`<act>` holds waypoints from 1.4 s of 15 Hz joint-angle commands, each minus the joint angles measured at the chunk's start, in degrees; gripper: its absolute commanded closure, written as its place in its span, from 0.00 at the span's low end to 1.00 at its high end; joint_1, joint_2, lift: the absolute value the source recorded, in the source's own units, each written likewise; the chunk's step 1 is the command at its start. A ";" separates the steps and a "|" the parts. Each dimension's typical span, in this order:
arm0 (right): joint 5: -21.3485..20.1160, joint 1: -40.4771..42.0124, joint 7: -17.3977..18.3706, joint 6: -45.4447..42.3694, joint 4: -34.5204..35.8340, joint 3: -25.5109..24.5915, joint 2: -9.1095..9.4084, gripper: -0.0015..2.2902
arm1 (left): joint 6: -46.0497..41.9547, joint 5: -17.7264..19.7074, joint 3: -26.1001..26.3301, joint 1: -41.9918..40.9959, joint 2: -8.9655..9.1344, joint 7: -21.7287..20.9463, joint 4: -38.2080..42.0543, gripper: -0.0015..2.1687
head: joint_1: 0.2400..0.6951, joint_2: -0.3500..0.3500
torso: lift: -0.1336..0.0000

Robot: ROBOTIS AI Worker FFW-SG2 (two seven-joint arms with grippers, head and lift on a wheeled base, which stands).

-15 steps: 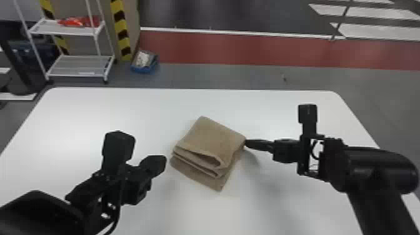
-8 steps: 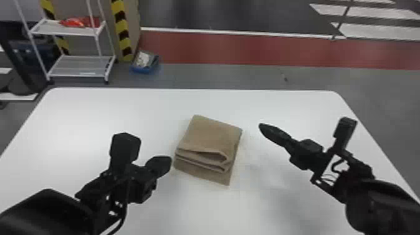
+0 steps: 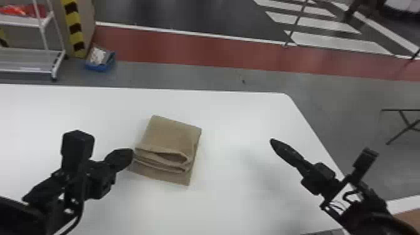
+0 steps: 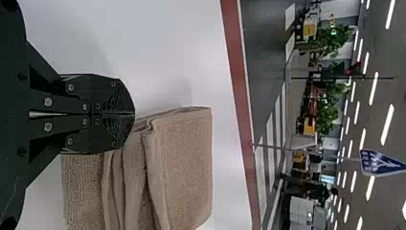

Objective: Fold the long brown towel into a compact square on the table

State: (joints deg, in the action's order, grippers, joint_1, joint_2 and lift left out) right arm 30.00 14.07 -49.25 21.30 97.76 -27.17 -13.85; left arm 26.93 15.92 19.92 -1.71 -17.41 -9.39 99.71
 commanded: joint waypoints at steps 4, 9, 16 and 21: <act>2.08 -0.53 -0.24 0.81 0.51 -0.96 -0.30 0.96 | 8.01 0.60 0.74 -3.56 0.01 -0.11 6.20 0.88 | 1.00 0.02 | 0.07; 1.11 -2.82 1.08 0.64 0.42 5.02 0.14 0.96 | 9.06 2.71 1.62 -6.29 0.27 0.16 10.59 0.88 | 1.00 0.00 | 0.07; -5.57 -7.83 10.93 -4.11 0.77 23.92 1.64 0.96 | 5.55 4.38 -3.66 -11.30 -0.34 2.71 15.69 0.88 | 1.00 0.20 | 0.07; -15.32 -11.52 13.74 -2.88 -0.90 31.91 4.10 0.96 | 0.45 5.70 -13.50 -14.55 -1.66 2.35 15.78 0.88 | 1.00 0.50 | 0.07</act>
State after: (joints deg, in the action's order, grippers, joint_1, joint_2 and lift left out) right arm 16.39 2.86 -35.48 18.02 97.79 3.43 -10.00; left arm 28.64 20.99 8.79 -15.34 -18.94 -6.87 115.61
